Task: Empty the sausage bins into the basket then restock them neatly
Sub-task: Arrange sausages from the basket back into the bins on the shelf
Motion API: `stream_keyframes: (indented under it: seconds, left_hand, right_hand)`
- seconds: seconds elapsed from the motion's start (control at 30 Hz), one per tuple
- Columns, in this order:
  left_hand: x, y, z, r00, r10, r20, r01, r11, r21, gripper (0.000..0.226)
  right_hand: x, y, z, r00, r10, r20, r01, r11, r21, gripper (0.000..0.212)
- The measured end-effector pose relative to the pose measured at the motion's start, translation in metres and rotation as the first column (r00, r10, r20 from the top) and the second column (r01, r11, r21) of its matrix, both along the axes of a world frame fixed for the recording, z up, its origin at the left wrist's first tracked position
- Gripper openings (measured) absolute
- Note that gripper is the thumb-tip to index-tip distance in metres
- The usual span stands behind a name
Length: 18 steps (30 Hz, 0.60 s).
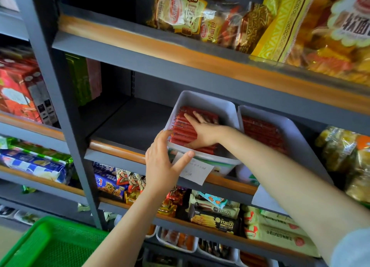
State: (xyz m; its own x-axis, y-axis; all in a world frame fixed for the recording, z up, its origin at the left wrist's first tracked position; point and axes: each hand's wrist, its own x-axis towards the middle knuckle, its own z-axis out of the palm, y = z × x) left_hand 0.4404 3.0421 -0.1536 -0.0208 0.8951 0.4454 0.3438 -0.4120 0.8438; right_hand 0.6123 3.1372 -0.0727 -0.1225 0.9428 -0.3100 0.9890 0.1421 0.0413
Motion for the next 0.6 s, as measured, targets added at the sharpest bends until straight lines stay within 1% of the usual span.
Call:
stream_keyframes:
  seconds: [0.07, 0.2, 0.3, 0.37, 0.43, 0.47, 0.53, 0.6]
  left_hand:
    - [0.0, -0.001, 0.0, 1.0, 0.003, 0.002, -0.003, 1.0, 0.008, 0.067]
    - [0.001, -0.003, 0.001, 1.0, 0.003, -0.001, -0.003, 1.0, 0.012, 0.064]
    - [-0.001, -0.003, 0.0, 1.0, -0.005, -0.007, 0.005, 1.0, 0.001, 0.065]
    - [-0.002, -0.001, 0.0, 1.0, -0.009, -0.013, 0.009, 1.0, 0.005, 0.065]
    - [-0.002, 0.0, -0.001, 1.0, -0.007, -0.019, 0.007, 1.0, -0.004, 0.067]
    - [-0.001, 0.0, -0.001, 1.0, -0.005, -0.024, 0.005, 1.0, -0.009, 0.067]
    - [0.0, -0.001, 0.0, 1.0, -0.001, -0.031, 0.001, 1.0, -0.014, 0.067]
    - [0.001, -0.002, 0.002, 1.0, -0.005, -0.027, 0.005, 1.0, -0.018, 0.066]
  right_hand:
    - [0.001, -0.003, -0.002, 1.0, -0.005, 0.029, 0.005, 1.0, 0.001, 0.128]
    - [0.004, 0.001, 0.004, 0.997, -0.08, -0.005, 0.08, 0.995, 0.064, 0.138]
    - [0.006, 0.0, 0.002, 0.993, -0.102, -0.066, 0.103, 0.995, 0.005, 0.136]
    - [0.006, -0.002, -0.002, 0.992, -0.075, -0.106, 0.072, 0.997, -0.035, 0.132]
    - [0.006, -0.004, -0.004, 0.998, -0.018, -0.059, 0.016, 1.0, -0.023, 0.128]
    - [0.007, -0.004, -0.004, 0.999, -0.016, -0.045, 0.016, 1.0, -0.007, 0.128]
    - [0.01, -0.003, 0.0, 0.996, -0.065, -0.068, 0.068, 0.997, 0.035, 0.132]
    - [0.013, -0.002, 0.004, 0.986, -0.103, -0.134, 0.11, 0.993, 0.049, 0.133]
